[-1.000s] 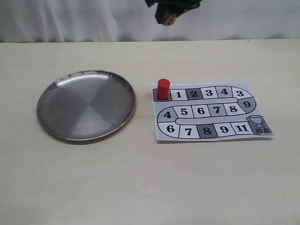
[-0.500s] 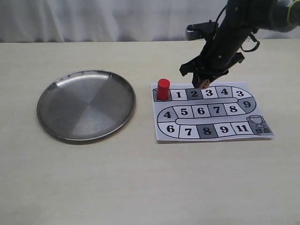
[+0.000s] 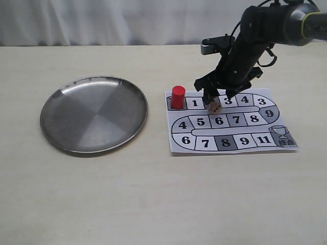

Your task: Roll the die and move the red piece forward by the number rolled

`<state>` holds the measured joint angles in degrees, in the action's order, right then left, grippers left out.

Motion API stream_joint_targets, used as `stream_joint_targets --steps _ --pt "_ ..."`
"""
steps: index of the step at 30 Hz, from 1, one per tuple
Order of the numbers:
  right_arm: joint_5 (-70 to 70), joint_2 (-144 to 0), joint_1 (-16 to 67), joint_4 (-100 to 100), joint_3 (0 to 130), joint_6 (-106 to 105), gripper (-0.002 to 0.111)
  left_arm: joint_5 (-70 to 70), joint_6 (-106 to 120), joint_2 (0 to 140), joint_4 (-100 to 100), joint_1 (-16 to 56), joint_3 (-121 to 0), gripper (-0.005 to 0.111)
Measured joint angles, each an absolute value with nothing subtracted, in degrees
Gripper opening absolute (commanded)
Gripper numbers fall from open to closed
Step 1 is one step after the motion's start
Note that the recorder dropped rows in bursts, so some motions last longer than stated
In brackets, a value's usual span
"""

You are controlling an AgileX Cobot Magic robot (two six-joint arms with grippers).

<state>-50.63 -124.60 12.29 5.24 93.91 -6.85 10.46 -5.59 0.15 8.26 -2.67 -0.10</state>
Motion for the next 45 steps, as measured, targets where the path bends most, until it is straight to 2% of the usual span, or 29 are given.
stream_joint_targets --steps 10,15,20,24,35,45 --pt "-50.0 -123.8 12.3 5.1 93.9 -6.9 0.076 10.5 -5.6 0.1 8.3 -2.7 -0.1 0.000" --pt "-49.7 -118.1 12.3 8.4 93.9 -7.1 0.076 10.5 -5.6 0.1 8.3 -2.7 -0.1 0.000" --pt "-49.6 -117.6 12.3 27.3 93.9 -25.8 0.076 10.5 -5.6 0.1 8.3 -2.7 -0.1 0.000" --pt "-48.0 -118.8 12.4 32.6 93.9 -32.6 0.076 10.5 -5.6 0.1 8.3 -2.7 -0.1 0.000" --pt "-35.7 -121.6 19.7 19.6 93.9 -29.8 0.076 10.5 -5.6 0.1 8.3 -2.7 -0.1 0.000" --pt "-33.5 -122.6 20.8 12.9 93.9 -24.8 0.076 10.5 -5.6 0.1 8.3 -2.7 -0.1 0.000"
